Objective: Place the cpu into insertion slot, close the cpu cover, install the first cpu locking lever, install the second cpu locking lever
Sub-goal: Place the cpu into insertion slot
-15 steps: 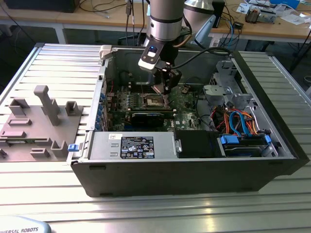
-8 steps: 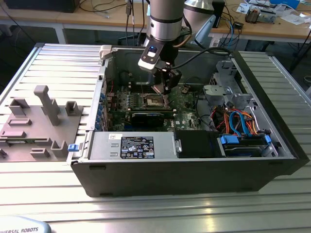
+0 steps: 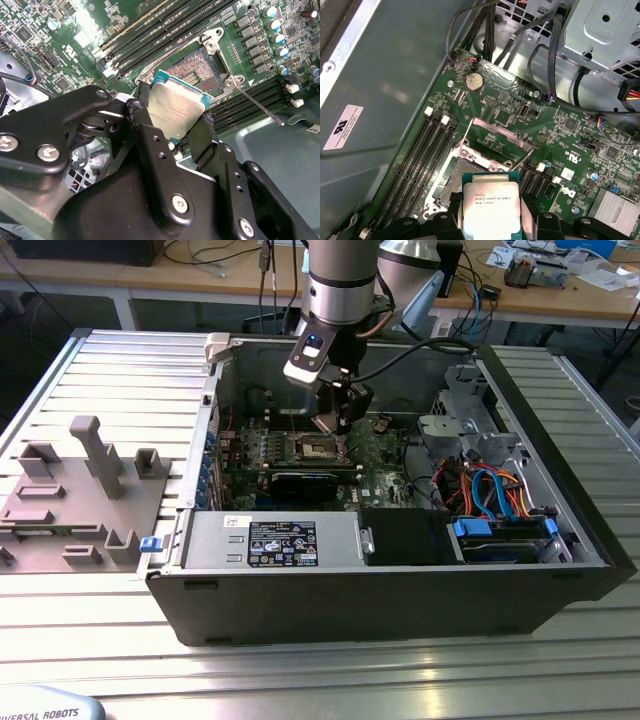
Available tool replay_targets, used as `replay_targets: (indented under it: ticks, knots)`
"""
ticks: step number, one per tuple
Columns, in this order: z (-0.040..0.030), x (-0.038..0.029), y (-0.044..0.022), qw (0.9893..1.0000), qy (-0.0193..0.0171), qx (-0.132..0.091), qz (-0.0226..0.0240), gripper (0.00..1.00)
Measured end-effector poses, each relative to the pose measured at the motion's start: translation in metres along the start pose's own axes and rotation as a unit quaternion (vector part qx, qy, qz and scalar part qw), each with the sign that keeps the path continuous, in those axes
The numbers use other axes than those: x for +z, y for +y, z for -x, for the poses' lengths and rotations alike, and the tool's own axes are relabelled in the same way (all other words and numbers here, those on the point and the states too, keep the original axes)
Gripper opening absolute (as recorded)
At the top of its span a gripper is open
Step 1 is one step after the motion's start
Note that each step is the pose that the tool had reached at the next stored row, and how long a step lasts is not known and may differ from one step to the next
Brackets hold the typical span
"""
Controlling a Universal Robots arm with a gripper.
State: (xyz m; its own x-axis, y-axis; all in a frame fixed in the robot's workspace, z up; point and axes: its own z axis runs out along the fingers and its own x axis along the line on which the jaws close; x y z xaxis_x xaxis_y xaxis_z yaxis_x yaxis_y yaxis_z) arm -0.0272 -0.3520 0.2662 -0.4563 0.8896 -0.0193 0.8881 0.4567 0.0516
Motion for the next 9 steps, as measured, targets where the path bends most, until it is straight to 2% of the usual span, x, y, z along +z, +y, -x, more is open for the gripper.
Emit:
replay_targets:
  ticks: [9]
  knots:
    - [0.0000,0.0000,0.0000,1.0000,-0.0002,0.005,-0.0001,0.55]
